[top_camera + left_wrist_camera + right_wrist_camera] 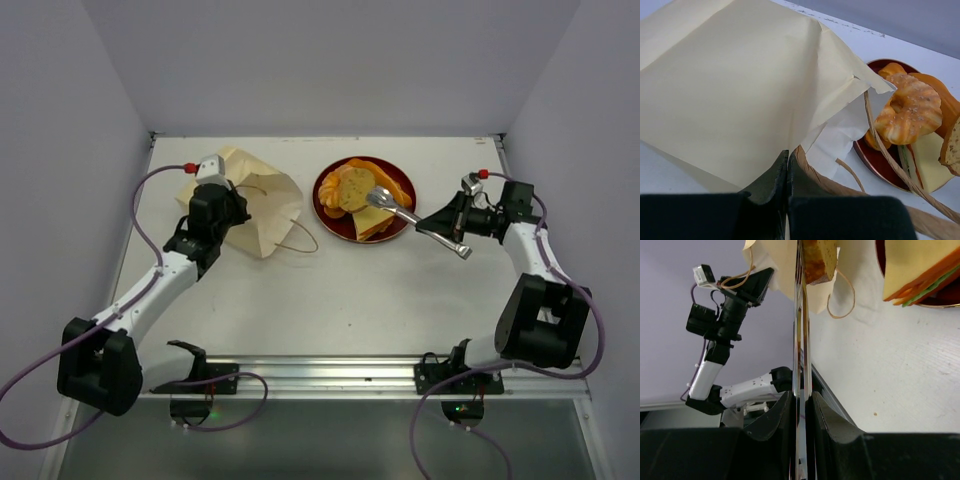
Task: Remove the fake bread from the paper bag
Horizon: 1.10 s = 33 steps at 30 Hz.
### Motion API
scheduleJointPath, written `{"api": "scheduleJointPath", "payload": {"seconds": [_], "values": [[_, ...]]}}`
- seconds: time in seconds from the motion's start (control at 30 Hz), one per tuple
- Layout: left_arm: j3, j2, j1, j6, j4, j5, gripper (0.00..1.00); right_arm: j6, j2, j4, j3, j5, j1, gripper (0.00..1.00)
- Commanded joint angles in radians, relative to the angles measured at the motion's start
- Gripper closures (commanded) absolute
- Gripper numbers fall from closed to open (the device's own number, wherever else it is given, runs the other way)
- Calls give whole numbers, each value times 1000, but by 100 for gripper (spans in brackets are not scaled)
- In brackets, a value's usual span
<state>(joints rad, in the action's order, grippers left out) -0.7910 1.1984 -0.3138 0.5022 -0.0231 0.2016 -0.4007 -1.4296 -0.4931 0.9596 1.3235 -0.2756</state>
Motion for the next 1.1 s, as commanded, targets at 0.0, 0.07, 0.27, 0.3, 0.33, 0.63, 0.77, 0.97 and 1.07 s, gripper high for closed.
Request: {"api": "scheduleJointPath", "payload": {"seconds": [0.0, 0.07, 0.27, 0.3, 0.33, 0.63, 0.77, 0.97, 1.07], "values": [[-10, -40, 15, -28, -1, -7, 100, 71, -38, -24, 59, 45, -30, 100], [-7, -46, 16, -30, 2, -8, 100, 124, -64, -68, 77, 43, -34, 100], [6, -79, 16, -22, 9, -24, 100, 368, -195, -306, 152, 52, -59, 100], [9, -83, 16, -22, 11, -24, 100, 410, -215, -344, 165, 54, -63, 98], [10, -86, 16, -22, 15, -24, 100, 518, -260, -437, 197, 54, -68, 97], [19, -115, 16, -19, 22, -31, 100, 1218, -589, -1102, 378, 91, -126, 83], [10, -120, 16, -21, 22, -30, 100, 1243, -592, -1102, 357, 88, -128, 71], [9, -120, 16, -21, 57, -30, 100, 1249, -592, -1102, 357, 97, -128, 59], [12, -123, 16, -19, 57, -30, 100, 1249, -586, -1102, 358, 105, -128, 57]]}}
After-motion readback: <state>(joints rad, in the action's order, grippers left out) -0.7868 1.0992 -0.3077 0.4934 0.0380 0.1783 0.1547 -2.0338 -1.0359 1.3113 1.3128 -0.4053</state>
